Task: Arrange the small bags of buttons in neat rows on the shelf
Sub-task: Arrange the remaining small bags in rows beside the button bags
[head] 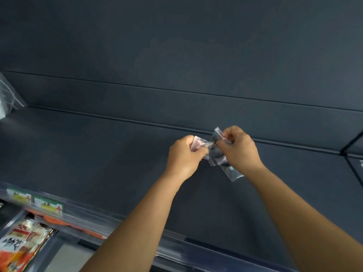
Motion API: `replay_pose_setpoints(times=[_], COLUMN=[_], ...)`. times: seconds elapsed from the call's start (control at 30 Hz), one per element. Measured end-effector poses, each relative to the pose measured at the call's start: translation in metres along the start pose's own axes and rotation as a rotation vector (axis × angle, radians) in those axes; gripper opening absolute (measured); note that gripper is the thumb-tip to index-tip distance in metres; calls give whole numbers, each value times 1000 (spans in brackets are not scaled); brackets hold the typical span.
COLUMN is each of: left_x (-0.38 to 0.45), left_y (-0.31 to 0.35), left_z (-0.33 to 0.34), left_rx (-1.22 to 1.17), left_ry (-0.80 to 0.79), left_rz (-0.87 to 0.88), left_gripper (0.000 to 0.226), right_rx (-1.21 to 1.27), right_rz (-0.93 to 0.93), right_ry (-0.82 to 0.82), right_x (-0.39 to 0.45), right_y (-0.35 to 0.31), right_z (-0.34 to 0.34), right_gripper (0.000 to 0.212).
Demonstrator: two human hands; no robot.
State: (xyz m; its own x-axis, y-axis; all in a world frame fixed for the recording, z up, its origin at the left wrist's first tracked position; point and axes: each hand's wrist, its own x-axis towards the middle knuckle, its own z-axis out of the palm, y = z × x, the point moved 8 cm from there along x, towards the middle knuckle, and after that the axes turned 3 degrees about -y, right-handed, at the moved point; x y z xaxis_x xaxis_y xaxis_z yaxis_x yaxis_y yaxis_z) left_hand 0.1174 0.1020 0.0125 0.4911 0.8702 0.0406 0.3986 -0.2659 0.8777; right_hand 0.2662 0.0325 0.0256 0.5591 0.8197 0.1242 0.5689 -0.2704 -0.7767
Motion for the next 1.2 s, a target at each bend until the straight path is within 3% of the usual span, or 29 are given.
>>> replay_pose_setpoints(times=[0.17, 0.37, 0.57, 0.77, 1.03, 1.2], left_x=[-6, -36, -89, -172, -287, -343], left_y=[37, 97, 162, 235, 313, 351], left_z=[41, 124, 227, 331, 461, 526], left_rx=[-164, -200, -213, -238, -424, -456], left_ry=[-108, -325, -547, -626, -733, -825], left_rz=[25, 86, 143, 207, 172, 149], left_gripper=[9, 11, 13, 25, 2, 8], right_rx=[305, 568, 613, 562, 598, 639], right_rz=[112, 234, 221, 243, 298, 357], right_ry=[84, 235, 327, 424, 655, 769], right_x=[-28, -74, -140, -226, -347, -407], right_y=[21, 72, 125, 185, 268, 313], right_z=[-47, -122, -217, -326, -460, -519], right_gripper=[12, 20, 9, 16, 10, 5])
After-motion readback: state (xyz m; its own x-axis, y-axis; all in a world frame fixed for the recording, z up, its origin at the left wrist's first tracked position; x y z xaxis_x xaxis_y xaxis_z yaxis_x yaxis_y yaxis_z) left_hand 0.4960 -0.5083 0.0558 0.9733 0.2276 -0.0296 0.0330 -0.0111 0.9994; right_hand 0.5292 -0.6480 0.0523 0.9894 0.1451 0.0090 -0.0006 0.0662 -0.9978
